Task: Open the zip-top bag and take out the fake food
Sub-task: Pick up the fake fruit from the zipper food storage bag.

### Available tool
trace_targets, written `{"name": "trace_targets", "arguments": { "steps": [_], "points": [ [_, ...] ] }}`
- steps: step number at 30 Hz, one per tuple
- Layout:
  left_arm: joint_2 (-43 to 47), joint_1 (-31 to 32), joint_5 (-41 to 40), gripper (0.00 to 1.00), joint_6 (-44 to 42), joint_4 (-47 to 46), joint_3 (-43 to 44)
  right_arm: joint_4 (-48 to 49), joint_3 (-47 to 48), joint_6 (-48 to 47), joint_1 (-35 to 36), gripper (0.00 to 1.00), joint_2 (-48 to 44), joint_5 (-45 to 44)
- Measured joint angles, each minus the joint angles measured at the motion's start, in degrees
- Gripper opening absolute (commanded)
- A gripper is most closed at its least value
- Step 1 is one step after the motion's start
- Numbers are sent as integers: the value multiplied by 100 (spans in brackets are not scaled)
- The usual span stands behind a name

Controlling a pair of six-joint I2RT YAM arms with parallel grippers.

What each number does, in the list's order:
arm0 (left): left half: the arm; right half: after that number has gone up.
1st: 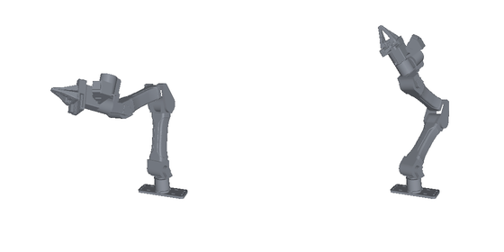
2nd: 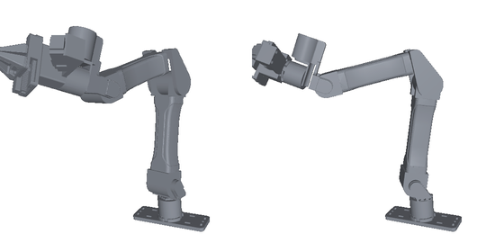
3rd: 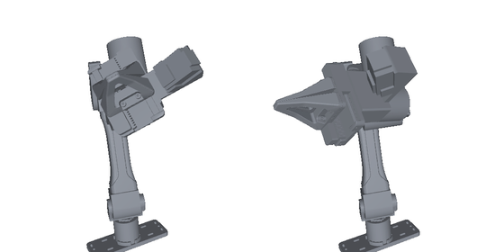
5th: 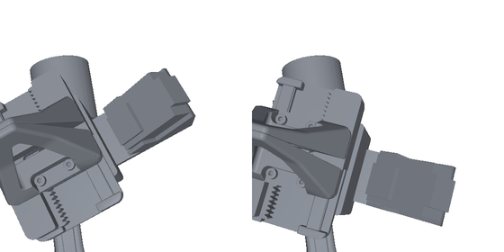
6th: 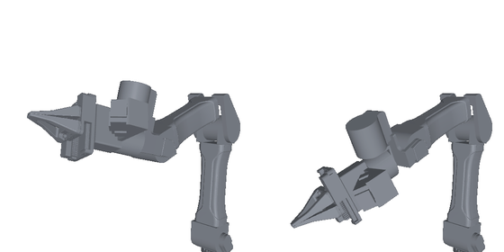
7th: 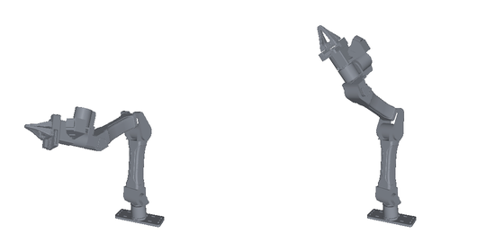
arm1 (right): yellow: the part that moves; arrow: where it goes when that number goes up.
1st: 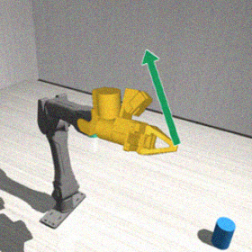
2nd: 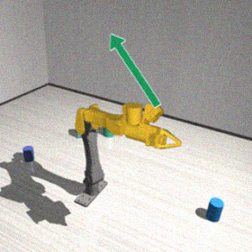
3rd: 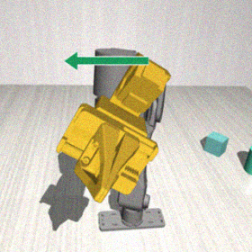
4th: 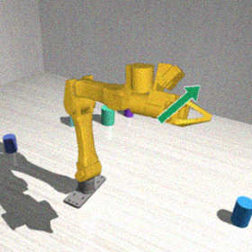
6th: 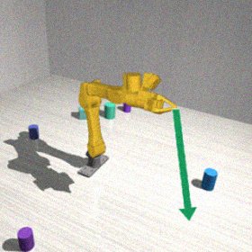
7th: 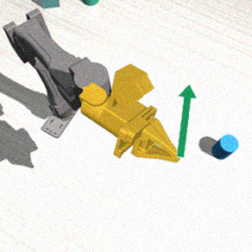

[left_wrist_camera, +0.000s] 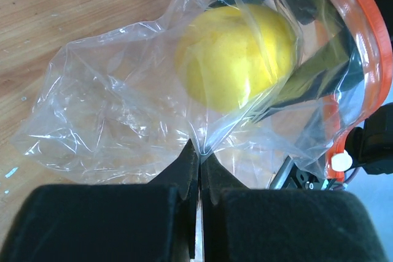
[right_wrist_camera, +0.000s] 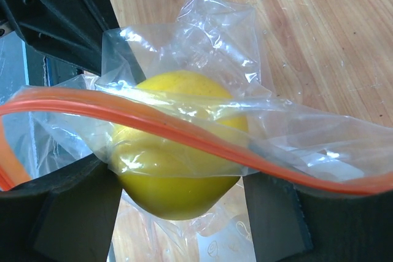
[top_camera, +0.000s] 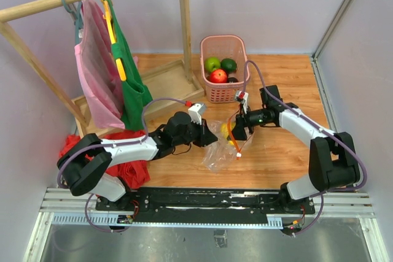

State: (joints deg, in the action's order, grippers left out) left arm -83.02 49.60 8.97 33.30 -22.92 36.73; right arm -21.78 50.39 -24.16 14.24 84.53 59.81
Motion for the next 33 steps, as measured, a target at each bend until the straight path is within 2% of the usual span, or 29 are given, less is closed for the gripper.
{"name": "trace_targets", "arguments": {
  "steps": [5,9,11,14,16,20,24,27,33],
  "points": [
    [-22,-133,223,0,190,-243,-192,-4,-33,-17,-52,19,0,-22],
    [-234,-190,398,0,282,-260,-205,-24,-94,-157,55,23,0,-623],
    [-417,-208,494,0,302,-249,-201,-42,-96,-212,214,35,0,-970],
    [-737,-240,629,0,308,-190,-109,-57,-96,-302,448,61,0,-1460],
    [-866,-251,680,0,310,-149,-46,-57,-98,-332,511,75,0,-1731],
    [-909,-267,680,0,284,31,-11,-52,-118,-337,535,89,-9,-2166],
    [-1021,-330,678,0,282,297,-144,90,-151,-271,527,96,-39,-2682],
    [-1095,-337,721,0,297,334,-190,138,-151,-256,527,96,-39,-2852],
    [-1172,-337,833,0,297,317,-190,286,-243,-168,535,93,-107,-2249]
  ]
}}
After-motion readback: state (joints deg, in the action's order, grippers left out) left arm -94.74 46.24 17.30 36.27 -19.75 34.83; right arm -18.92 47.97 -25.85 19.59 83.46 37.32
